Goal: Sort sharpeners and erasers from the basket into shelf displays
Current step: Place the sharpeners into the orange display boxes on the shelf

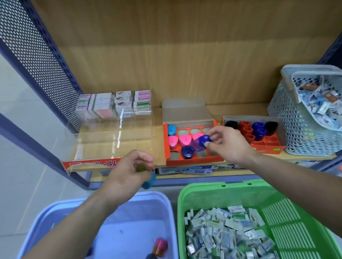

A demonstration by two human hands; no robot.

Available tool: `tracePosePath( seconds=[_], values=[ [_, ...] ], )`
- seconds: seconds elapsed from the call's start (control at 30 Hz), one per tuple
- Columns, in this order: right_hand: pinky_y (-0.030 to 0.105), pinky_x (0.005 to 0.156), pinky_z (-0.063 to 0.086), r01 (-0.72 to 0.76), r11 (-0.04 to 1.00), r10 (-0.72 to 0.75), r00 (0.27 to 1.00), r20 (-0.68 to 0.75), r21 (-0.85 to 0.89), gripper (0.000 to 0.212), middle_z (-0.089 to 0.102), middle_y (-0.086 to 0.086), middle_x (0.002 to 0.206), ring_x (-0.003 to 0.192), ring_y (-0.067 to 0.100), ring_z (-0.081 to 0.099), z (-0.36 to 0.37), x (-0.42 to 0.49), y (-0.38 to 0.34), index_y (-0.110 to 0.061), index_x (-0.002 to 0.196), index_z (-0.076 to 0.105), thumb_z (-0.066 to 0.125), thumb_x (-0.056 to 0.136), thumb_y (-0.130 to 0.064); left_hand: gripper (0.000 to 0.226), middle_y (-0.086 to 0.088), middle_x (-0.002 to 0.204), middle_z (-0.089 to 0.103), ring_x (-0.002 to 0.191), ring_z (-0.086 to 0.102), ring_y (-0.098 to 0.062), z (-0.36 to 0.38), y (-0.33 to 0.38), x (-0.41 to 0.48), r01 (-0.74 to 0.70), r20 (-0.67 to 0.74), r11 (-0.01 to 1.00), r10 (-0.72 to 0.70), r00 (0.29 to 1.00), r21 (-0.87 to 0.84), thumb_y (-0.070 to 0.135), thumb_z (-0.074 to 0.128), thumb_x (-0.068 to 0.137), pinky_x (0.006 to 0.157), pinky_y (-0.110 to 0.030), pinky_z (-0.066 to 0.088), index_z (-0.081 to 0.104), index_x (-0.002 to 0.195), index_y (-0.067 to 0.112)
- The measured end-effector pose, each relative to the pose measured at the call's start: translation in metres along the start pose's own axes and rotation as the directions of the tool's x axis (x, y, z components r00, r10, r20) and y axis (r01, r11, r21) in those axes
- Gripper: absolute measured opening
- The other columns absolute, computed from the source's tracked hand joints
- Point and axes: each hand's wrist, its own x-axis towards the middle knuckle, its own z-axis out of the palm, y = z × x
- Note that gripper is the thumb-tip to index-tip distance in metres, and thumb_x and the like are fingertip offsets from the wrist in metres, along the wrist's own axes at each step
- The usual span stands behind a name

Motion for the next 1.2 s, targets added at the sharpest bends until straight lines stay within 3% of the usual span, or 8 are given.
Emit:
tracePosePath(
  seconds=[0.13, 0.27, 0.37, 0.53, 0.63, 0.77, 0.93, 1.2],
  values=[
    [0.001, 0.066, 0.042, 0.056, 0.998, -0.058, 0.993, -0.099, -0.021, 0.021, 0.068, -0.009, 0.091, 0.071, -0.004, 0.061, 0.004, 0.023, 0.003, -0.016, 0.111, 0.07, 0.071, 0.09, -0.014, 0.021, -0.004, 0.1, 0.074, 0.098, 0.069, -0.022, 0.0, -0.007, 0.011, 0.015, -0.066, 0.998, -0.019, 0.998, -0.062, 0.01, 0.078, 0.085, 0.088, -0.03, 0.054, 0.068, 0.099, 0.021],
    [0.012, 0.074, 0.05, 0.08, 0.997, -0.081, 0.983, -0.167, -0.014, 0.025, 0.069, -0.006, 0.1, 0.077, 0.009, 0.065, -0.01, 0.039, 0.005, -0.021, 0.118, 0.068, 0.068, 0.093, -0.018, 0.031, -0.004, 0.097, 0.076, 0.098, 0.071, -0.02, 0.005, -0.006, 0.02, 0.038, -0.11, 0.996, -0.046, 0.993, -0.077, 0.017, 0.086, 0.075, 0.087, -0.028, 0.053, 0.068, 0.101, 0.02],
    [0.0, 0.066, 0.04, 0.104, 0.994, -0.109, 0.974, -0.197, -0.037, 0.026, 0.069, -0.005, 0.101, 0.079, 0.006, 0.062, -0.033, 0.037, 0.014, -0.021, 0.12, 0.069, 0.067, 0.094, -0.019, 0.035, 0.0, 0.095, 0.075, 0.099, 0.069, -0.015, 0.012, 0.002, 0.025, 0.015, -0.112, 1.0, -0.018, 0.994, -0.026, 0.032, 0.088, 0.066, 0.092, -0.033, 0.054, 0.072, 0.096, 0.023],
    [0.014, 0.071, 0.045, -0.009, 0.995, -0.021, 0.952, -0.304, -0.096, 0.021, 0.071, -0.002, 0.098, 0.081, 0.01, 0.063, -0.09, 0.024, 0.053, -0.022, 0.114, 0.071, 0.068, 0.093, -0.025, 0.028, -0.006, 0.098, 0.069, 0.088, 0.069, -0.017, 0.051, 0.023, 0.025, -0.009, -0.034, 0.999, 0.008, 0.999, -0.035, 0.037, 0.082, 0.072, 0.066, -0.037, 0.062, 0.073, 0.094, 0.022],
    [0.021, 0.067, 0.043, -0.132, 0.973, 0.083, 0.965, -0.247, -0.189, 0.017, 0.069, 0.0, 0.097, 0.083, 0.015, 0.062, -0.119, 0.014, 0.078, -0.02, 0.109, 0.07, 0.069, 0.092, -0.022, 0.027, -0.007, 0.094, 0.067, 0.078, 0.068, -0.016, 0.073, 0.029, 0.026, -0.017, 0.019, 0.999, 0.018, 1.0, -0.04, 0.035, 0.082, 0.072, 0.057, -0.03, 0.058, 0.073, 0.094, 0.021],
    [0.025, 0.076, 0.044, -0.169, 0.923, 0.13, 0.983, -0.132, -0.346, 0.029, 0.072, 0.003, 0.095, 0.085, 0.019, 0.065, -0.127, 0.002, 0.111, -0.016, 0.118, 0.071, 0.072, 0.09, -0.018, 0.035, -0.002, 0.094, 0.07, 0.093, 0.068, -0.019, 0.09, 0.031, 0.028, -0.06, 0.042, 0.998, 0.059, 0.997, 0.023, 0.05, 0.086, 0.061, 0.076, -0.043, 0.061, 0.074, 0.089, 0.033],
    [0.024, 0.078, 0.042, -0.144, 0.904, 0.113, 0.988, -0.101, -0.402, 0.029, 0.063, -0.002, 0.094, 0.084, 0.016, 0.059, -0.114, 0.004, 0.129, -0.016, 0.118, 0.069, 0.074, 0.09, -0.016, 0.037, 0.006, 0.099, 0.073, 0.104, 0.066, -0.01, 0.105, 0.028, 0.031, -0.098, 0.054, 0.989, 0.093, 0.994, 0.112, 0.032, 0.094, 0.066, 0.092, -0.035, 0.052, 0.071, 0.094, 0.036],
    [0.038, 0.091, 0.053, -0.13, 0.871, 0.058, 0.985, -0.164, -0.473, 0.032, 0.062, 0.008, 0.124, 0.105, 0.029, 0.064, -0.102, 0.007, 0.129, -0.02, 0.123, 0.071, 0.07, 0.091, -0.019, 0.054, -0.003, 0.113, 0.066, 0.097, 0.07, -0.019, 0.103, 0.028, 0.028, -0.054, 0.106, 0.995, 0.046, 0.993, 0.083, 0.004, 0.086, 0.074, 0.076, -0.017, 0.049, 0.068, 0.112, 0.037]
  ],
)
